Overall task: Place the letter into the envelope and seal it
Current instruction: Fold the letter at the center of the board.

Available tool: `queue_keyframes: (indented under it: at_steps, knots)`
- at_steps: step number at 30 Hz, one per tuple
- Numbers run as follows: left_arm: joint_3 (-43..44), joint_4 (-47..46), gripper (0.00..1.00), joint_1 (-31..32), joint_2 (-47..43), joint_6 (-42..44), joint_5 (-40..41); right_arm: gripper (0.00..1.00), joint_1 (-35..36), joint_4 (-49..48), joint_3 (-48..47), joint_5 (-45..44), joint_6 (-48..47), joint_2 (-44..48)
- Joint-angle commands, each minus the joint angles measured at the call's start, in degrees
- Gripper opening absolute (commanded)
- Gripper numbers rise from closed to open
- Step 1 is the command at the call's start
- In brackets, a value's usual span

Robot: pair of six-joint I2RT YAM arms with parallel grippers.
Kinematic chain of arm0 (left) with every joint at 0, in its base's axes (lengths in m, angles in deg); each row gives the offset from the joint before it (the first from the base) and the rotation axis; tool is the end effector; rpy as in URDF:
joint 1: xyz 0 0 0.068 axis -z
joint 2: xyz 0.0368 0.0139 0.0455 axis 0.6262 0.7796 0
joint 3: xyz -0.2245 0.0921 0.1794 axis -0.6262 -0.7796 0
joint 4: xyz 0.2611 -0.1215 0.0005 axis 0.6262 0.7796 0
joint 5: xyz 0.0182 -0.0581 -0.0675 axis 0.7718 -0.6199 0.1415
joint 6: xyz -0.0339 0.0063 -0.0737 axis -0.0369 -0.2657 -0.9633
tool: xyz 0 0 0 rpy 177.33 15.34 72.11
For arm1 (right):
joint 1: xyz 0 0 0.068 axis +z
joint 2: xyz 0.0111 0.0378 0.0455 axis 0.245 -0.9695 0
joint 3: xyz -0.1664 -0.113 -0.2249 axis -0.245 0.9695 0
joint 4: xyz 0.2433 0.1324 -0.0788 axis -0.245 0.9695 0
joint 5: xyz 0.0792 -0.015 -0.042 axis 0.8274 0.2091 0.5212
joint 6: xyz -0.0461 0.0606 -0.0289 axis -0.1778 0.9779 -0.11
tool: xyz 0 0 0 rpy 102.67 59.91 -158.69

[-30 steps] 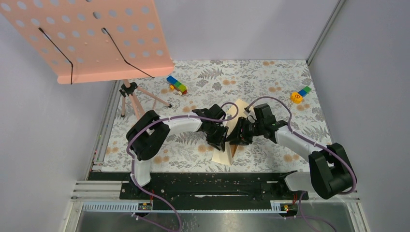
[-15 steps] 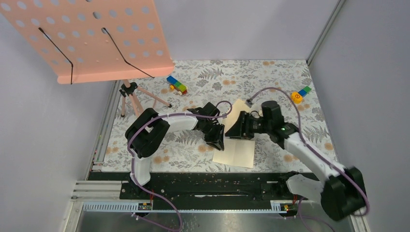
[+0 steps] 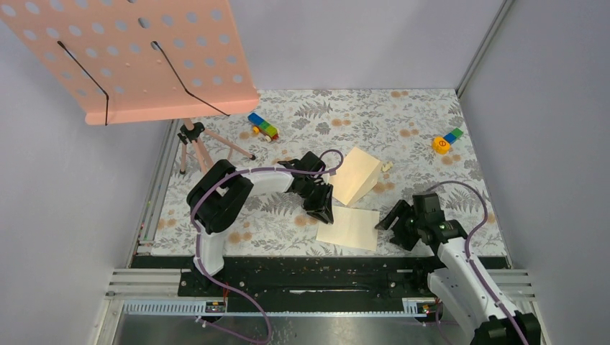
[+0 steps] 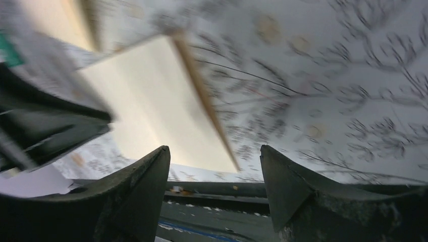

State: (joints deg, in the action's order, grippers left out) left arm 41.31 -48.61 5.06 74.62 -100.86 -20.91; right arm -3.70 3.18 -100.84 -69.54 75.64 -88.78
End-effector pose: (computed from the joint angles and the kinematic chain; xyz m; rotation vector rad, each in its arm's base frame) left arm 0.2739 -0.3181 0.1109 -0.4552 -2.8603 1.0695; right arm 0.1567 0.0452 0.1678 0.6893 2.4474 0.7015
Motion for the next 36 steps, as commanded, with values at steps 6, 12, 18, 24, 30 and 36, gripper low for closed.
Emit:
queue_keyframes:
  at_steps: [6,12,18,24,30,36]
  knots:
    - [-0.6,1.7,0.28,0.0,3.2,2.5,6.9,0.74,-0.1,-12.1,8.2,8.6,4.8,-9.5]
    - [-0.8,1.8,0.28,0.0,3.0,2.6,7.0,0.72,-0.1,-16.4,7.0,12.3,4.1,-9.5]
    - [-0.4,1.5,0.28,-0.1,3.4,2.6,6.4,0.7,-0.1,-21.2,5.4,18.7,3.1,-6.4]
    - [-0.4,1.4,0.28,-0.1,3.4,2.9,5.9,0.68,0.0,-29.4,4.4,26.5,4.3,-9.0]
    - [-0.7,0.8,0.28,-0.1,3.1,2.6,5.0,0.68,0.8,-39.2,3.4,31.8,7.5,-12.1]
    - [-0.5,1.0,0.28,-0.1,3.3,3.1,4.0,0.66,3.4,-45.1,1.9,32.1,9.9,-18.4]
